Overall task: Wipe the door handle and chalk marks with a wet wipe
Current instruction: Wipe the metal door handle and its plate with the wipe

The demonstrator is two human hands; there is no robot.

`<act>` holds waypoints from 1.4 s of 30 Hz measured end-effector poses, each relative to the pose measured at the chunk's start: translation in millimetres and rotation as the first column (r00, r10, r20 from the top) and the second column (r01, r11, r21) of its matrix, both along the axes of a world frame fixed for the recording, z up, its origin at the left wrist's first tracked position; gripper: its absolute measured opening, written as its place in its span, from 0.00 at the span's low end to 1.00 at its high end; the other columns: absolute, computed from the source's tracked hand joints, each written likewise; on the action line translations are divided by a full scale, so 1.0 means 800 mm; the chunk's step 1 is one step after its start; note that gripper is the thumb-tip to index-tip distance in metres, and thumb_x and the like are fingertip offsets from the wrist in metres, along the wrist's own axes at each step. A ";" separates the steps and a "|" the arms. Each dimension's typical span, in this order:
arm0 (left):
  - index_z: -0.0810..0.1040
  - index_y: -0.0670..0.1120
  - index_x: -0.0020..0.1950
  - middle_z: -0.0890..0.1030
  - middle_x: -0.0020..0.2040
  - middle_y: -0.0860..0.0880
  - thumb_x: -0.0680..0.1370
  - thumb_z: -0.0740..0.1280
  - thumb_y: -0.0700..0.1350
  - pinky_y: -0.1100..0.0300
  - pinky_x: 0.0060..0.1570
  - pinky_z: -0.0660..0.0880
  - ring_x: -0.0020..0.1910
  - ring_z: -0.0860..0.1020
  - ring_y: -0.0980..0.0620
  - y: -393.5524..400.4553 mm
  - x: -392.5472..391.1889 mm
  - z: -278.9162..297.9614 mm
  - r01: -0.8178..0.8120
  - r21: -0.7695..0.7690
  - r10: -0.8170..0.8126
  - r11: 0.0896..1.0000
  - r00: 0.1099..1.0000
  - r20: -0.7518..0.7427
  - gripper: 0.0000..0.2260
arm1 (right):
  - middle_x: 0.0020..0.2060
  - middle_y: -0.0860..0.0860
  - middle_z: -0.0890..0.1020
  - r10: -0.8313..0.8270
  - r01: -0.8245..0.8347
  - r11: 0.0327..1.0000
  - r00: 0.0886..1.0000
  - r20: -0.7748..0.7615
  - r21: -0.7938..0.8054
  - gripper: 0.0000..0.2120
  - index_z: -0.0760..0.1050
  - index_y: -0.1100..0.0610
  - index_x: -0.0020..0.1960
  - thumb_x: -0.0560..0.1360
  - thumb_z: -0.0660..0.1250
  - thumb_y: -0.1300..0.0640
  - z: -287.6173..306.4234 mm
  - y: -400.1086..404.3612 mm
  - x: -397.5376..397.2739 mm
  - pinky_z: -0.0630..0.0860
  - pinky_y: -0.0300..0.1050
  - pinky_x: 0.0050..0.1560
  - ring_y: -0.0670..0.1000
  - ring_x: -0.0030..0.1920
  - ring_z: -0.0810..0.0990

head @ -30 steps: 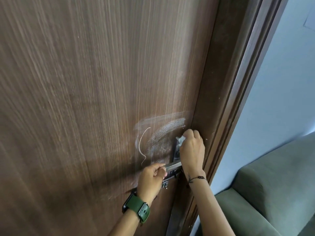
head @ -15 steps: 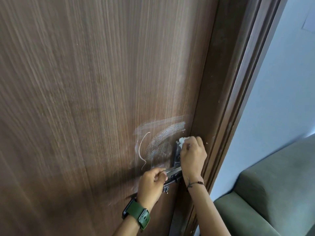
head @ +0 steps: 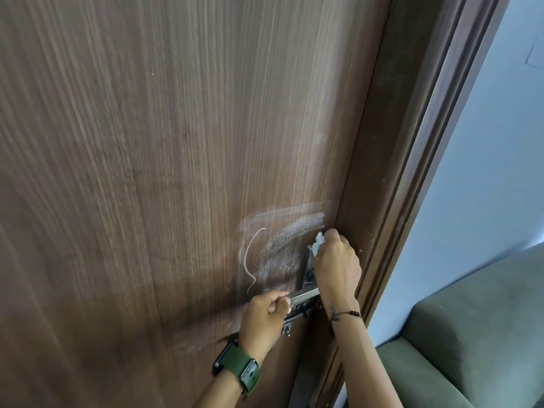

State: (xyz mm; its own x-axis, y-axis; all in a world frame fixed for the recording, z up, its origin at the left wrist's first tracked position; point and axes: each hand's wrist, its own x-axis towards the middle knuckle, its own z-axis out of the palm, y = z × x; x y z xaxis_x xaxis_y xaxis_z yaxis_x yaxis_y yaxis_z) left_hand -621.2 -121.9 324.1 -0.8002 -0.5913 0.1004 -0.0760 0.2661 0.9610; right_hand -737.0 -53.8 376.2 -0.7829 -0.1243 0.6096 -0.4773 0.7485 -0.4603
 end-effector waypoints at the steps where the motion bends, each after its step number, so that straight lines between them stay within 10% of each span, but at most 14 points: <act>1: 0.79 0.45 0.54 0.84 0.44 0.46 0.76 0.64 0.41 0.55 0.52 0.77 0.46 0.82 0.50 0.000 0.000 0.000 -0.004 -0.006 0.004 1.000 1.000 0.002 0.09 | 0.46 0.60 0.80 0.032 -0.032 0.999 0.999 -0.039 -0.011 0.09 0.75 0.63 0.49 0.73 0.60 0.70 0.001 0.001 0.001 0.70 0.47 0.35 0.63 0.43 0.79; 8: 0.80 0.44 0.54 0.85 0.45 0.45 0.76 0.63 0.41 0.52 0.52 0.78 0.46 0.82 0.50 0.000 -0.001 0.000 -0.026 -0.043 0.026 0.999 1.000 0.000 0.09 | 0.38 0.56 0.80 0.435 -0.369 0.897 0.838 -0.329 0.245 0.12 0.79 0.63 0.38 0.60 0.67 0.77 -0.019 0.012 0.014 0.76 0.44 0.31 0.56 0.37 0.77; 12: 0.79 0.44 0.56 0.85 0.48 0.46 0.76 0.63 0.41 0.56 0.52 0.77 0.47 0.82 0.52 -0.002 0.003 -0.001 0.011 -0.051 -0.011 0.999 1.000 -0.001 0.10 | 0.36 0.58 0.82 0.280 -0.297 0.955 0.919 -0.276 -0.019 0.14 0.80 0.63 0.39 0.61 0.67 0.79 -0.008 0.022 -0.007 0.77 0.46 0.37 0.59 0.37 0.80; 30: 0.81 0.41 0.44 0.85 0.40 0.43 0.75 0.63 0.41 0.54 0.46 0.78 0.41 0.82 0.47 -0.003 -0.006 0.017 0.023 -0.275 -0.014 0.961 0.999 0.035 0.07 | 0.31 0.54 0.75 0.410 -0.314 0.885 0.876 -0.255 0.343 0.12 0.71 0.61 0.35 0.63 0.70 0.74 -0.015 0.033 -0.006 0.60 0.37 0.21 0.54 0.27 0.73; 36: 0.80 0.41 0.42 0.85 0.39 0.44 0.75 0.63 0.39 0.52 0.43 0.78 0.39 0.82 0.48 -0.002 -0.008 0.017 0.022 -0.326 -0.016 0.945 1.000 0.020 0.06 | 0.33 0.54 0.75 0.323 -0.322 0.946 0.930 -0.177 0.033 0.10 0.68 0.60 0.35 0.70 0.67 0.71 -0.021 0.026 -0.016 0.52 0.29 0.25 0.48 0.25 0.65; 42: 0.79 0.40 0.41 0.84 0.37 0.43 0.74 0.64 0.39 0.49 0.43 0.78 0.38 0.82 0.46 -0.001 -0.010 0.013 0.017 -0.338 -0.016 0.941 1.000 0.005 0.06 | 0.33 0.56 0.75 0.379 -0.367 0.924 0.916 -0.129 0.108 0.09 0.69 0.62 0.34 0.68 0.66 0.71 -0.034 0.027 -0.003 0.60 0.39 0.25 0.56 0.28 0.73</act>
